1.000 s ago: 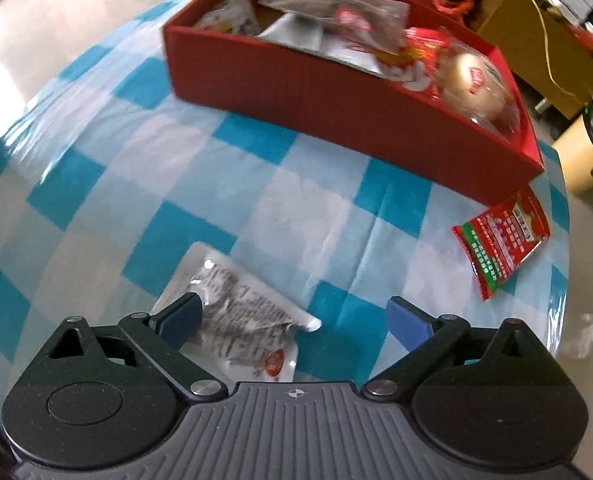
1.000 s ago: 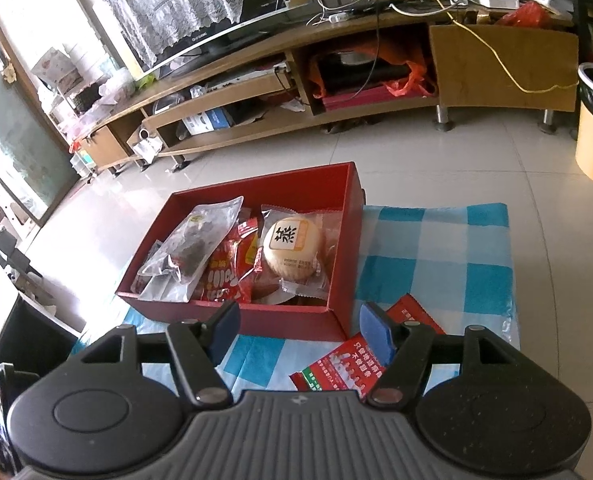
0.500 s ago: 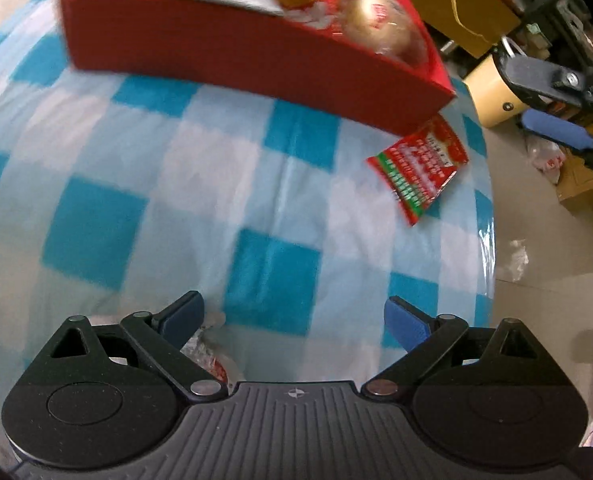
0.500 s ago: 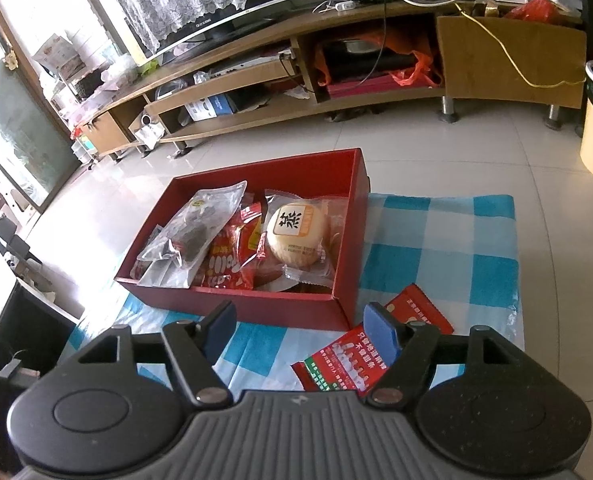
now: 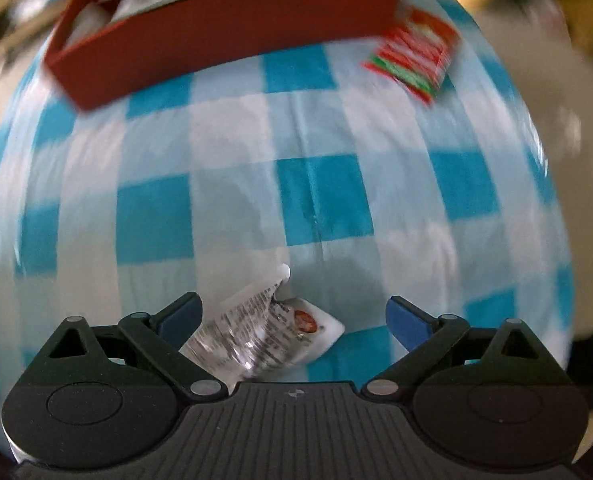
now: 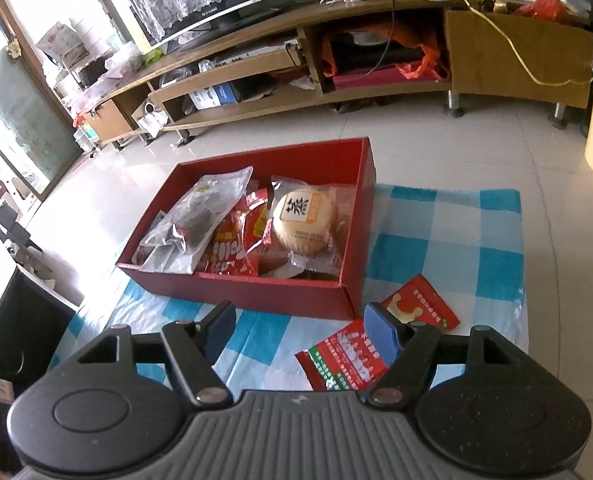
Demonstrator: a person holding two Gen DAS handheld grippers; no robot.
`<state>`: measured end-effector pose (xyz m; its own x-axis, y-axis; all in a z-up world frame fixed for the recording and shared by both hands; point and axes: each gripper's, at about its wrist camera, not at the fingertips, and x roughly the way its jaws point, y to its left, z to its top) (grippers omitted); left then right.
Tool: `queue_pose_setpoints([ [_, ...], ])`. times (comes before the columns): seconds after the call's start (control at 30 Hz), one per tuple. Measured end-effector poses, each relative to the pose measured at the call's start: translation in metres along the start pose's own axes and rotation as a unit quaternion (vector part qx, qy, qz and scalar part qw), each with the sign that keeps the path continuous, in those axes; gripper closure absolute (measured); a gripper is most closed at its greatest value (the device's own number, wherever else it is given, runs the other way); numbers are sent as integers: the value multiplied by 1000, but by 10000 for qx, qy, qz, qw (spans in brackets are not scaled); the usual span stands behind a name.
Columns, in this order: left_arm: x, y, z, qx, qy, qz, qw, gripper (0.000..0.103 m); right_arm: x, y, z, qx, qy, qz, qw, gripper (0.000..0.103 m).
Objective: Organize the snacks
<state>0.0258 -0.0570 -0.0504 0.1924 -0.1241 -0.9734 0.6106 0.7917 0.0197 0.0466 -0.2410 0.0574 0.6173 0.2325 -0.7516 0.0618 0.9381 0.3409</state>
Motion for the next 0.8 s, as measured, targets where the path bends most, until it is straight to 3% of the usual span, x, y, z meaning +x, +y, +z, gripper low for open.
queue_pose_setpoints([
  [0.13,10,-10,-3,1133,259,13,9932,3,7,-9,-6,71,198,-75,9998,32],
  [0.2,17,-13,-8,1473,313,-9,9886,0,13,-16,-11,182,366,-28,9992,32],
  [0.27,20,-16,-12,1643,91,-87,9863,0,20,-20,-17,246,515,-63,9983,32],
  [0.37,16,-11,-17,1349,-208,-98,9906,2,35,-25,-21,282,750,-272,9964,32],
  [0.5,-2,1,-25,980,-435,-110,9942,38,57,-33,-22,543,1003,-505,9922,32],
  [0.6,-9,19,-22,476,-492,-323,9971,52,73,-36,-21,838,1112,-623,9883,32],
  [0.67,-9,25,-21,278,-476,-419,9976,56,81,-36,-20,1044,1088,-716,9860,31],
  [0.8,-7,24,-14,120,-444,-460,9979,53,92,-33,-14,1409,860,-1008,9811,13],
])
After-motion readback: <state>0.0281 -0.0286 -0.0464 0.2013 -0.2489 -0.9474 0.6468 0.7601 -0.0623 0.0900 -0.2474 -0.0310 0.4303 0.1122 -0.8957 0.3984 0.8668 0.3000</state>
